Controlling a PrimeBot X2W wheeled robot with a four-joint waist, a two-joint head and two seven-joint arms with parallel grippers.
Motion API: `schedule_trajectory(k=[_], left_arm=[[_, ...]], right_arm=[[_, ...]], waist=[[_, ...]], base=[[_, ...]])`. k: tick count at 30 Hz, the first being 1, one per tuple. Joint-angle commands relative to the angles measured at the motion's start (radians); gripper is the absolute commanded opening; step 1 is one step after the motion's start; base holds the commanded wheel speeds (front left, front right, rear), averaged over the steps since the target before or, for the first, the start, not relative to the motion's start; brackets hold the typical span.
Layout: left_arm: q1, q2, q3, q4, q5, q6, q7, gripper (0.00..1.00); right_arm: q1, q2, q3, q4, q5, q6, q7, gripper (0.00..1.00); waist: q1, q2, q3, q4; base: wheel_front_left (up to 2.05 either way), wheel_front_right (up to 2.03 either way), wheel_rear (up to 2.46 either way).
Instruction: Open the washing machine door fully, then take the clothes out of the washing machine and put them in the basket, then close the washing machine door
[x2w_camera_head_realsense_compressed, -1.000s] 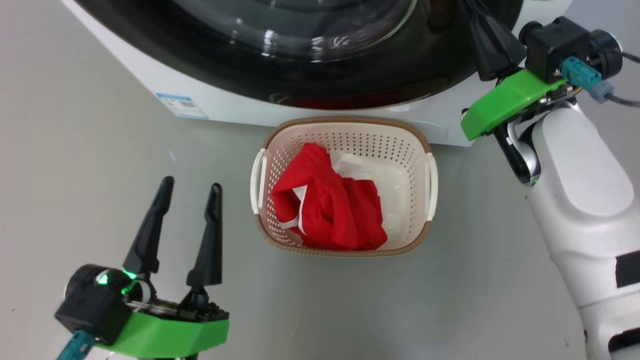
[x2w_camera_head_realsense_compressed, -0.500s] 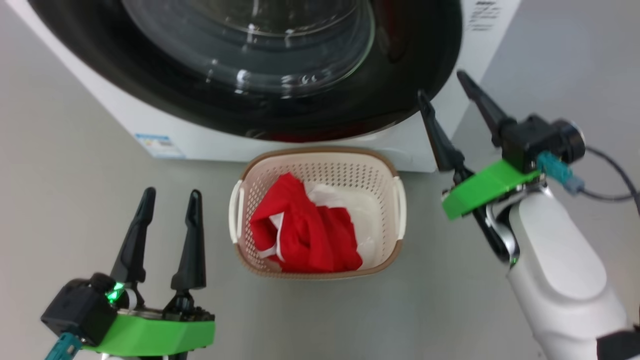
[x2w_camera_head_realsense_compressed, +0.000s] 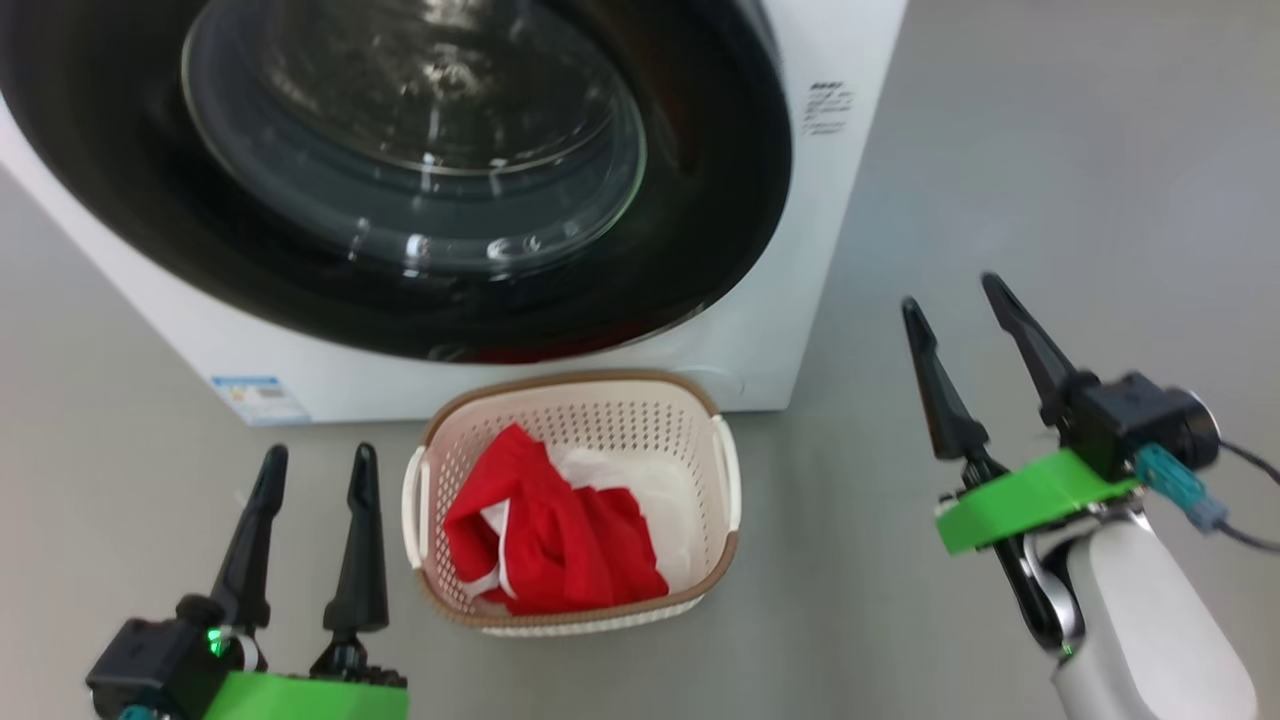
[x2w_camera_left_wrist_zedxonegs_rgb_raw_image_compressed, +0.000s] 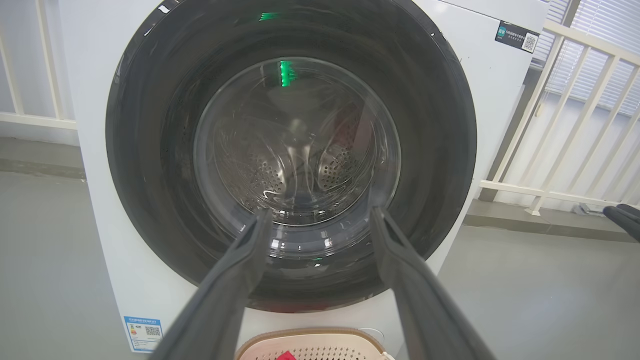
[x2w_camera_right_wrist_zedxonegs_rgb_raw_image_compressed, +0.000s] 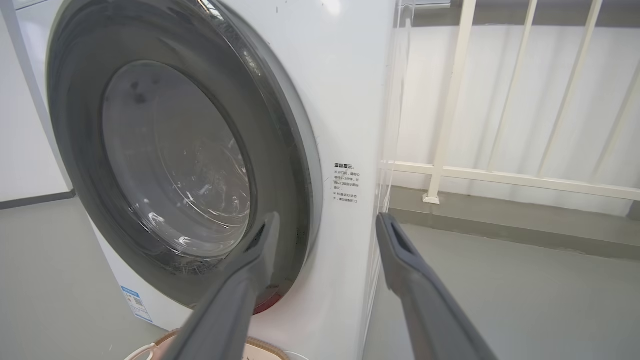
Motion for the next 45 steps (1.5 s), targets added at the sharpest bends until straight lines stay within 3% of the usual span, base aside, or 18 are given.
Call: schedule_trajectory(k=[1, 21, 45], left_arm=[[0.000, 0.015, 0.037, -0.020, 0.011, 0.009, -0.008, 1.00], [0.126, 0.033, 0.118, -0.020, 0.012, 0.021, -0.008, 1.00], [0.175, 0.058, 0.117, 0.018, 0.013, 0.038, 0.012, 1.00]], right_arm=[[0.008, 0.008, 0.012, -0.033, -0.006, -0.004, -0.005, 1.00], [0.257, 0.009, -0.049, -0.170, -0.021, -0.004, -0.005, 1.00], [0.335, 0.009, -0.056, -0.210, -0.004, -0.004, -0.005, 1.00]], waist=[[0.0000, 0.0000, -0.037, -0.034], [0.0000, 0.0000, -0.157, -0.108], [0.0000, 0.0000, -0.202, -0.103]], base=[[0.00, 0.00, 0.00], [0.00, 0.00, 0.00], [0.00, 0.00, 0.00]])
